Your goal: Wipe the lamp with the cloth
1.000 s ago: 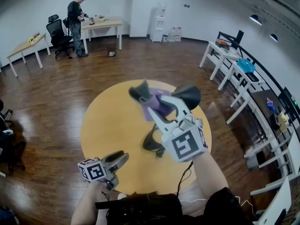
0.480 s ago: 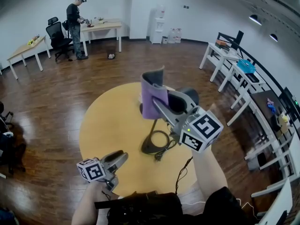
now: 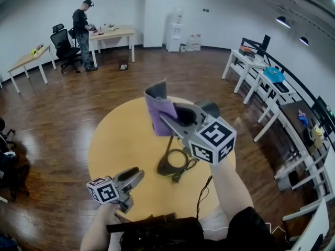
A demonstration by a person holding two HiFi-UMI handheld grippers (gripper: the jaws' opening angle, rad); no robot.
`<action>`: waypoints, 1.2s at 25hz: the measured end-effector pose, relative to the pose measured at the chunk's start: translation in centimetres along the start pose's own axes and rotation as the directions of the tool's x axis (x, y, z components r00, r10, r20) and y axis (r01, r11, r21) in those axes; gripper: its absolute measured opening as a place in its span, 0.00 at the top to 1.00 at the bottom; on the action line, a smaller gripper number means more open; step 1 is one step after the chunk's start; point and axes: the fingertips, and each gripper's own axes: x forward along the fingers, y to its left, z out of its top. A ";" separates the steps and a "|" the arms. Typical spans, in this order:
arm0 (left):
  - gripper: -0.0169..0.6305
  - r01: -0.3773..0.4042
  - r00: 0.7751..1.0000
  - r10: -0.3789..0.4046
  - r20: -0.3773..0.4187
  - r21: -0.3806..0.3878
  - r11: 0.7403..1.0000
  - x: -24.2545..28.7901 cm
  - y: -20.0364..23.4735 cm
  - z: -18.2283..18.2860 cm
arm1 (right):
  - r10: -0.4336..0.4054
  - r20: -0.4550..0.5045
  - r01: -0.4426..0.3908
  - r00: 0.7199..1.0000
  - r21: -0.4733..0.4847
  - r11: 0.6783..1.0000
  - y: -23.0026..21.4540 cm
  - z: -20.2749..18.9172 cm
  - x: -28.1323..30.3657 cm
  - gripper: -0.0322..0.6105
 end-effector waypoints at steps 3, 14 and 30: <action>0.70 0.008 1.000 -0.008 -0.012 -0.001 1.000 0.2 -0.1 -0.2 | -0.025 -0.023 0.026 0.999 0.019 0.999 -1.5 -0.8 -0.5 0.79; 0.70 -0.015 0.999 0.014 -0.030 -0.010 1.000 0.4 0.8 -0.9 | -0.175 -0.222 0.194 0.959 0.068 0.979 -11.5 -7.6 -3.4 0.79; 0.70 -0.024 1.000 0.023 -0.020 -0.033 0.999 1.0 0.8 -1.5 | -0.321 -0.258 0.393 0.911 0.312 0.865 -21.2 -14.8 -10.1 0.79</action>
